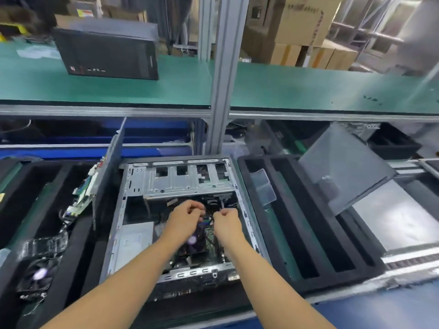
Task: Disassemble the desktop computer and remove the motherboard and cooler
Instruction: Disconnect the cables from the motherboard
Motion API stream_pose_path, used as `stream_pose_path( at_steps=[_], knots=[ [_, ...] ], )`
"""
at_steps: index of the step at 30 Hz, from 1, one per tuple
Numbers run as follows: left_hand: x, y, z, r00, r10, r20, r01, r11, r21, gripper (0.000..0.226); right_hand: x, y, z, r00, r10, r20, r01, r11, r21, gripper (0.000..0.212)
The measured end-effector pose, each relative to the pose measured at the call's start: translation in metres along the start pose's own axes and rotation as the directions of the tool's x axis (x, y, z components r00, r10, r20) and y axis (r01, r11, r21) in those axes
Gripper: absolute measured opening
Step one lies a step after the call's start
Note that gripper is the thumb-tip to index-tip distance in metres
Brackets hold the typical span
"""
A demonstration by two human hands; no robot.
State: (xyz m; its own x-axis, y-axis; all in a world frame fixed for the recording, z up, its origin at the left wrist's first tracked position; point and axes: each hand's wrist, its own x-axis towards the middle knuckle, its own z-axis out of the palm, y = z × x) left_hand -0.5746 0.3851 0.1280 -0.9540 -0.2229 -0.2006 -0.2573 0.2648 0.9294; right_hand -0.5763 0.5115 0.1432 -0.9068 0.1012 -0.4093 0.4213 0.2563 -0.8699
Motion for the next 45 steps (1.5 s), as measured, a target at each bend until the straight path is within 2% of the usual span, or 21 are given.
stream_pose_path(
  at_steps=[3,5,7,10,14,17,20,22,26,30,34,36,39,41,43,45],
  knots=[
    [0.014,-0.007,0.021,0.999,-0.04,0.009,0.039,0.997,0.068,0.021,0.022,0.014,-0.002,1.0,0.019,-0.018,-0.019,1.0,0.001,0.031],
    [0.018,-0.013,0.028,0.998,-0.056,0.003,0.055,0.991,0.119,0.02,0.033,0.02,-0.003,1.0,0.013,0.016,-0.013,1.0,-0.002,0.025],
    [0.021,-0.018,0.031,0.998,-0.055,0.011,0.052,0.985,0.167,0.021,0.042,0.024,-0.004,0.999,0.018,0.026,-0.02,0.996,0.085,0.016],
    [0.023,-0.025,0.031,0.999,-0.017,0.035,0.008,0.972,0.233,0.023,0.054,0.026,-0.003,1.0,0.007,0.006,-0.008,0.984,0.177,0.02],
    [0.025,-0.032,0.026,0.992,0.105,0.064,-0.118,0.958,0.261,0.026,0.062,0.026,0.002,0.998,-0.03,-0.047,0.036,0.992,0.124,0.024],
    [0.03,-0.033,0.024,0.968,0.237,0.082,-0.251,0.904,0.347,0.019,0.063,0.032,-0.001,0.996,-0.042,-0.078,0.04,0.999,-0.023,0.023],
    [0.039,-0.036,0.022,0.91,0.391,0.139,-0.411,0.801,0.435,0.017,0.061,0.033,-0.005,0.999,-0.04,-0.019,0.038,0.996,-0.085,0.034],
    [0.041,-0.038,0.022,0.897,0.409,0.164,-0.439,0.796,0.417,0.018,0.059,0.031,-0.007,0.997,-0.077,0.013,0.078,0.99,-0.118,0.036],
    [0.036,-0.043,0.029,0.914,0.334,0.23,-0.397,0.851,0.344,0.015,0.048,0.029,-0.009,0.987,-0.104,0.12,0.119,0.984,-0.131,0.04],
    [0.035,-0.04,0.034,0.961,0.152,0.231,-0.182,0.977,0.111,0.02,0.044,0.028,-0.012,0.987,-0.095,0.129,0.113,0.984,-0.137,0.03],
    [0.032,-0.032,0.029,0.963,0.086,0.255,-0.076,0.996,-0.047,0.013,0.041,0.029,-0.009,0.981,-0.083,0.176,0.112,0.981,-0.159,0.03],
    [0.033,-0.03,0.025,0.968,0.099,0.229,-0.082,0.993,-0.084,0.017,0.041,0.031,-0.006,0.992,-0.067,0.103,0.082,0.985,-0.149,0.032],
    [0.032,-0.025,0.022,0.965,0.065,0.253,-0.007,0.975,-0.222,0.014,0.044,0.031,-0.003,0.989,-0.07,-0.13,0.056,0.992,-0.113,0.019],
    [0.03,-0.024,0.021,0.961,0.032,0.274,0.05,0.956,-0.288,0.016,0.046,0.027,-0.002,0.99,-0.064,-0.126,0.055,0.995,-0.079,0.011],
    [0.03,-0.027,0.022,0.947,-0.002,0.322,0.109,0.942,-0.317,0.018,0.05,0.021,0.0,0.996,-0.049,-0.069,0.047,0.998,-0.039,0.025],
    [0.031,-0.032,0.021,0.935,-0.036,0.352,0.14,0.952,-0.274,0.019,0.056,0.013,0.002,0.997,-0.013,-0.076,0.014,1.0,0.015,0.033]
  ],
)
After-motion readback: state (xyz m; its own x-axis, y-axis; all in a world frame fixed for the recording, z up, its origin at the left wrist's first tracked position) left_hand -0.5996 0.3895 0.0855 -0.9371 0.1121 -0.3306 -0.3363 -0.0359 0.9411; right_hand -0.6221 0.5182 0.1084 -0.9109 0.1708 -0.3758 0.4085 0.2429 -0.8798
